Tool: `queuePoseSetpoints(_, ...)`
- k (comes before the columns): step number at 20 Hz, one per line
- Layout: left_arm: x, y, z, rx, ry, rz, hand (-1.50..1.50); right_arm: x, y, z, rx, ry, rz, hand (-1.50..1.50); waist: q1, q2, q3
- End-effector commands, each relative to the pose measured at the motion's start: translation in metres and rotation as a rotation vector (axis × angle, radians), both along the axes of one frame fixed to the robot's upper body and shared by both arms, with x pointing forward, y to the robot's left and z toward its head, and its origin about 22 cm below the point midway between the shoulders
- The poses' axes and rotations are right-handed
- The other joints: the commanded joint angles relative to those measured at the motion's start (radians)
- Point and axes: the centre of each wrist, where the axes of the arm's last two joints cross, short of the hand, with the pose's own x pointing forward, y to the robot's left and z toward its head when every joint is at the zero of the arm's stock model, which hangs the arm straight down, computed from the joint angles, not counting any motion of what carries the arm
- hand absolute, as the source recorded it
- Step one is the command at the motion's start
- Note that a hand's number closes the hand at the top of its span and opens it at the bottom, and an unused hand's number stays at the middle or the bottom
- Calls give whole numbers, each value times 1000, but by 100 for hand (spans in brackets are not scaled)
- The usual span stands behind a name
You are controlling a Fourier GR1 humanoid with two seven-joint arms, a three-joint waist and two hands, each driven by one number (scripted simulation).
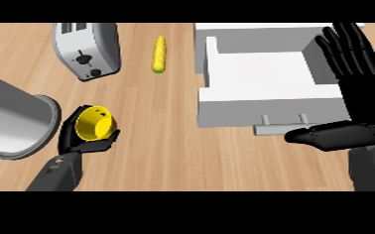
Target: Pick up the cup, place it into the drawer and close the drawer
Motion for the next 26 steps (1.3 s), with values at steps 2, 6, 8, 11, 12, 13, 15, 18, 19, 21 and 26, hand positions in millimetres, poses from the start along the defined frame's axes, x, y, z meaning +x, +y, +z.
queuePoseSetpoints(2, -3, -37, -13, 6, -158, 173, 150, -4, -2, -4, -4, -1, 2, -150, 12, -5, 2)
queuePoseSetpoints(6, 38, -49, 17, -195, -279, -3, 150, -4, 7, -3, 28, 3, -11, -150, 6, -5, 1)
queuePoseSetpoints(8, 46, -55, 25, -194, -273, -96, 150, -1, -7, -3, -4, 16, -14, -150, 18, -10, 3)
queuePoseSetpoints(11, 70, -75, 47, -181, -290, -163, 150, -14, -9, -24, 4, 12, -13, -150, 16, -12, 5)
queuePoseSetpoints(12, 82, -76, 60, -164, -284, -211, 150, -1, 1, -9, -10, 26, -20, -150, 25, -12, 4)
queuePoseSetpoints(13, 87, -87, 65, -156, -294, -218, 150, 3, -17, -10, -5, 25, -21, -150, 26, -12, 5)
queuePoseSetpoints(15, 93, -97, 78, -169, -326, -259, 150, -3, -16, -10, 2, 14, -52, -150, 36, -18, 6)
queuePoseSetpoints(18, 120, -133, 123, -132, -330, -316, 150, -1, -9, -4, -16, 9, -55, -150, 44, -22, 6)
queuePoseSetpoints(19, 121, -150, 132, -143, -336, -331, 150, -7, -14, -13, -14, 23, -55, -150, 43, -23, 6)
queuePoseSetpoints(21, 126, -159, 153, -118, -329, -373, 150, -2, -22, -2, -19, 22, -67, -150, 46, -23, 6)
queuePoseSetpoints(26, 145, -198, 229, -93, -332, -400, 150, -2, -7, -7, 3, 13, -64, -150, 37, -22, 5)
